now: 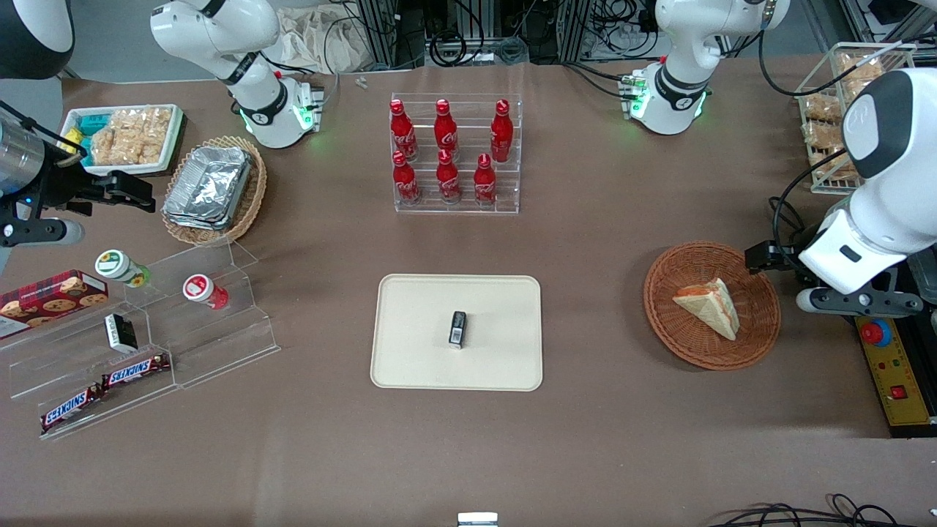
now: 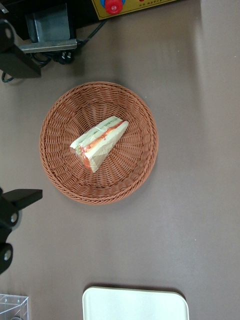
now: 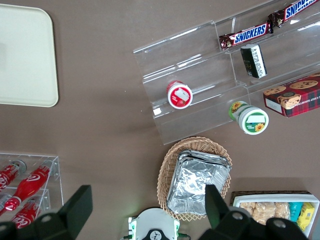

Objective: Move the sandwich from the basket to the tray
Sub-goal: 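Lower the open left gripper over the sandwich in the wicker basket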

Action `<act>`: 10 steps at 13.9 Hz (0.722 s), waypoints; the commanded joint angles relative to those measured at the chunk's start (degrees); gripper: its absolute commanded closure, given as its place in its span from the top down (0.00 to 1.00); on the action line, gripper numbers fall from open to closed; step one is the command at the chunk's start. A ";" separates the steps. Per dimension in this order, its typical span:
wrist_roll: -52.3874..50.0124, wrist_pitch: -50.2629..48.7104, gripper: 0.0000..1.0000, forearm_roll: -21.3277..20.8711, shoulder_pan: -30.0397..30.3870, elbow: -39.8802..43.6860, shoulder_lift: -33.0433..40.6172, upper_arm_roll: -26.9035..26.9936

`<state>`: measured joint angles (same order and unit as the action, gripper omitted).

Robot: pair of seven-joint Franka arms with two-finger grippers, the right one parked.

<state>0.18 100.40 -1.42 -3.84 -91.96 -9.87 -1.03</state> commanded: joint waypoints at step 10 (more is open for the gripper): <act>-25.39 6.72 0.98 0.36 1.90 -7.60 -0.32 0.59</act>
<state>-20.38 103.29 -1.13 -1.95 -95.96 -11.08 -0.36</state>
